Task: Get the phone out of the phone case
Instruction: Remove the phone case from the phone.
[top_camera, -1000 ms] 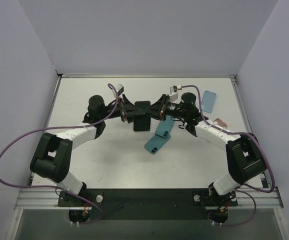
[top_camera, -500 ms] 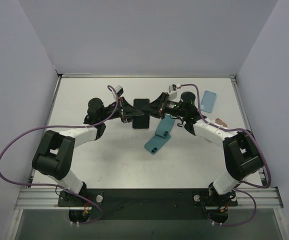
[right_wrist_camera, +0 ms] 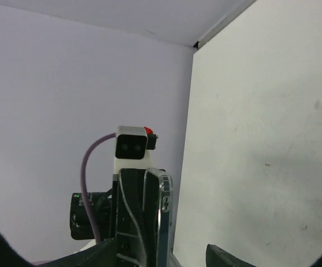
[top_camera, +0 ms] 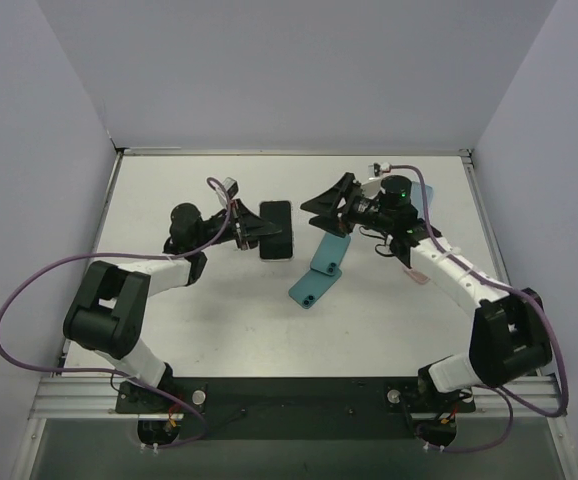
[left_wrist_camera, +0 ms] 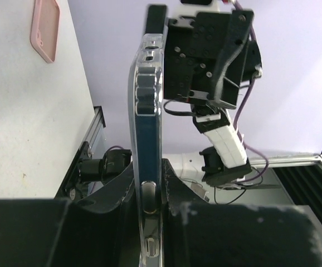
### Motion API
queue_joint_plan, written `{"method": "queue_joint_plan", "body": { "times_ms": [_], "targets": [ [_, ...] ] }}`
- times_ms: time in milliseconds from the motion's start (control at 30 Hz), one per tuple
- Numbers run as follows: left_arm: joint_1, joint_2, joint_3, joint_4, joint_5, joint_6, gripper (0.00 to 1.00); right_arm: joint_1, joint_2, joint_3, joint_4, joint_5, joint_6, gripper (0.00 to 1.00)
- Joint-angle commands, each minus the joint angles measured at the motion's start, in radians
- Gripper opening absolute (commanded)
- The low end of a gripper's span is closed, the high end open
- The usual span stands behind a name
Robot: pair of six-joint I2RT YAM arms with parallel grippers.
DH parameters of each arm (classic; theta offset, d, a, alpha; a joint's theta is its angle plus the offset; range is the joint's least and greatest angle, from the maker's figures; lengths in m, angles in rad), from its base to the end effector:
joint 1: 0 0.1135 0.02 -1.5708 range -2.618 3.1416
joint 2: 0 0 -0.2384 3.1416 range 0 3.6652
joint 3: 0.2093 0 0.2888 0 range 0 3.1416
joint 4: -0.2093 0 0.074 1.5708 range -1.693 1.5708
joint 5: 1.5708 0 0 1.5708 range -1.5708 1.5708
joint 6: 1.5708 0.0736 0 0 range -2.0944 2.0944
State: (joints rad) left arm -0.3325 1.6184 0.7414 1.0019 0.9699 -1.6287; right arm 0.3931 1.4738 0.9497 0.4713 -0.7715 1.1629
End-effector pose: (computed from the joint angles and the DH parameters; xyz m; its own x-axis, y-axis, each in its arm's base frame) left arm 0.3326 -0.1791 0.1872 -0.9633 -0.2645 -0.0452 0.0621 -0.0561 -0.9965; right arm 0.3481 0.1999 0.2547 -0.8618 0.3550 -0.3623 -0.3193 0.1754 0.9313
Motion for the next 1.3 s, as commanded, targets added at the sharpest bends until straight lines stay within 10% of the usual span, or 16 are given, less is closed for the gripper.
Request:
{"method": "queue_joint_plan", "body": {
  "times_ms": [0, 900, 1133, 1267],
  "targets": [
    [0.033, -0.025, -0.011, 0.184, -0.074, -0.043, 0.0, -0.028, -0.156, -0.028, -0.086, 0.025, -0.091, 0.58],
    [0.035, 0.0, -0.057, 0.382, -0.214, -0.142, 0.0, 0.13, -0.089, -0.111, 0.188, -0.014, 0.052, 0.3],
    [0.036, -0.006, -0.073, 0.389, -0.226, -0.148, 0.0, 0.15, -0.03, -0.095, 0.334, -0.041, 0.168, 0.0],
    [0.038, -0.008, -0.073, 0.447, -0.25, -0.169, 0.0, 0.144, -0.003, -0.138, 0.589, -0.032, 0.337, 0.0]
  ]
}}
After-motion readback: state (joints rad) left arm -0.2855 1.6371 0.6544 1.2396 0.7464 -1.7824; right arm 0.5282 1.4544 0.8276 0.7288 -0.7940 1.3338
